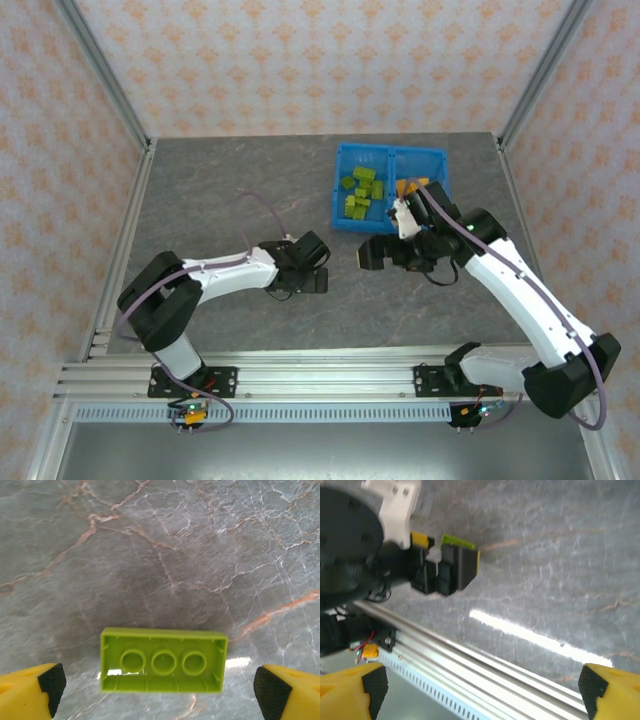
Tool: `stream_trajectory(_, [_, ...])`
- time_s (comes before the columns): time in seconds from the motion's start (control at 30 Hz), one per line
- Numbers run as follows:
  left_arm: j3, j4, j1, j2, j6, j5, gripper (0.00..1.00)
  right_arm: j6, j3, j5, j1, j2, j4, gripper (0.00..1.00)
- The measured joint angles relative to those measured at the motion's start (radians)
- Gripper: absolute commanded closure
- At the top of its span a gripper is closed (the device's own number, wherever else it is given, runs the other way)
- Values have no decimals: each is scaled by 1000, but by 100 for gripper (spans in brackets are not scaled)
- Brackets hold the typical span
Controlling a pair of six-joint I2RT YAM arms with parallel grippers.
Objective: Sort the legos into containers by color
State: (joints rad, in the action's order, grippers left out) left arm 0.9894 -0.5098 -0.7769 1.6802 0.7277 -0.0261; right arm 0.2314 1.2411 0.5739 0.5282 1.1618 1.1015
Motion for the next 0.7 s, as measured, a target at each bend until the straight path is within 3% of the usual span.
stream_trajectory(0.1, [16,6,0,32,-5,0,16,0,-26,31,2,-23,34,1])
stream_trajectory(0.53, [17,8,0,61,-10,8,46,34,-46,66,4,2,22,5])
stream_trajectory(0.7, [19,2,0,47,-12,1,47,54,-45,58,4,3,5,6])
